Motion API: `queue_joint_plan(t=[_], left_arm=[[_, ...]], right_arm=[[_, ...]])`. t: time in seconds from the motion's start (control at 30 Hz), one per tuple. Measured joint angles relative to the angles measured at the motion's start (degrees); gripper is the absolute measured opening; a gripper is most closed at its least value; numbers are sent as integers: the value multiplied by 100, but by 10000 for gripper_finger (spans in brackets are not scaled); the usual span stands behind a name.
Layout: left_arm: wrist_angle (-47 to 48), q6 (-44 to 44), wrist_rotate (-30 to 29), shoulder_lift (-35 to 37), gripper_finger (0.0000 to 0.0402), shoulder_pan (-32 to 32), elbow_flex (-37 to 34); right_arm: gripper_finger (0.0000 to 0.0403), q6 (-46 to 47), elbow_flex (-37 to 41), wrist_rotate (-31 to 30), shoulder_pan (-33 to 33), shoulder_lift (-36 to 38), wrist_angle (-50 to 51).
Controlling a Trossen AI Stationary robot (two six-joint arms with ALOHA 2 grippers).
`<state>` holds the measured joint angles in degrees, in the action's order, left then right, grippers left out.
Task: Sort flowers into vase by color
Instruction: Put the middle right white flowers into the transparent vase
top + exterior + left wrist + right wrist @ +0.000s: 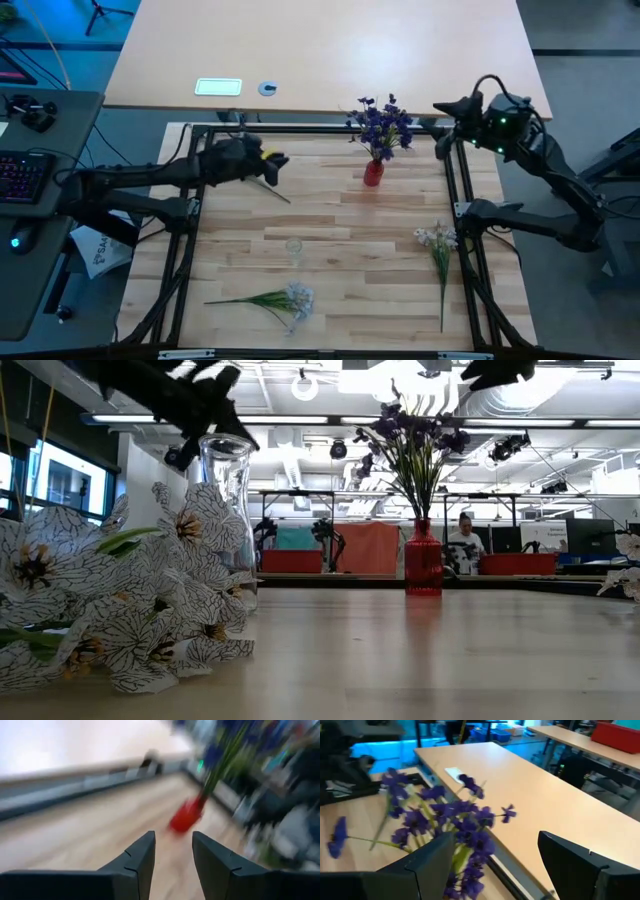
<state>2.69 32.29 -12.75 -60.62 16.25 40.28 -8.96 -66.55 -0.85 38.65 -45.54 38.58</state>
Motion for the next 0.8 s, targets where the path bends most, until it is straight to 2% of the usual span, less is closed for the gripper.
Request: queue_joint_plan(t=[0.13,0.27,0.4,0.5,0.6,0.67,0.8], left_arm=[[1362,-403,287,-286,136,-7,601],[1976,-975,376,-314,154,-113,958],[2547,-1563,252,-85,170,-214,1158],[2621,-1617,-269,240,178,-223,1210],[2614,-1505,-636,516,182,-221,1210],[2620,-1416,-745,658,182,-221,1210],[2623,-1029,-742,799,182,-235,1210]], right_arm=[[287,51,-13,-155,0,-15,46],[287,469,-15,-147,0,-9,99],[287,1388,-15,-38,-2,-3,547],[287,1911,-17,332,-2,-11,1092],[287,2255,-17,952,-4,-44,1694],[287,2446,-17,1236,-7,-79,2077],[287,3074,-2,1316,-6,-197,2743]])
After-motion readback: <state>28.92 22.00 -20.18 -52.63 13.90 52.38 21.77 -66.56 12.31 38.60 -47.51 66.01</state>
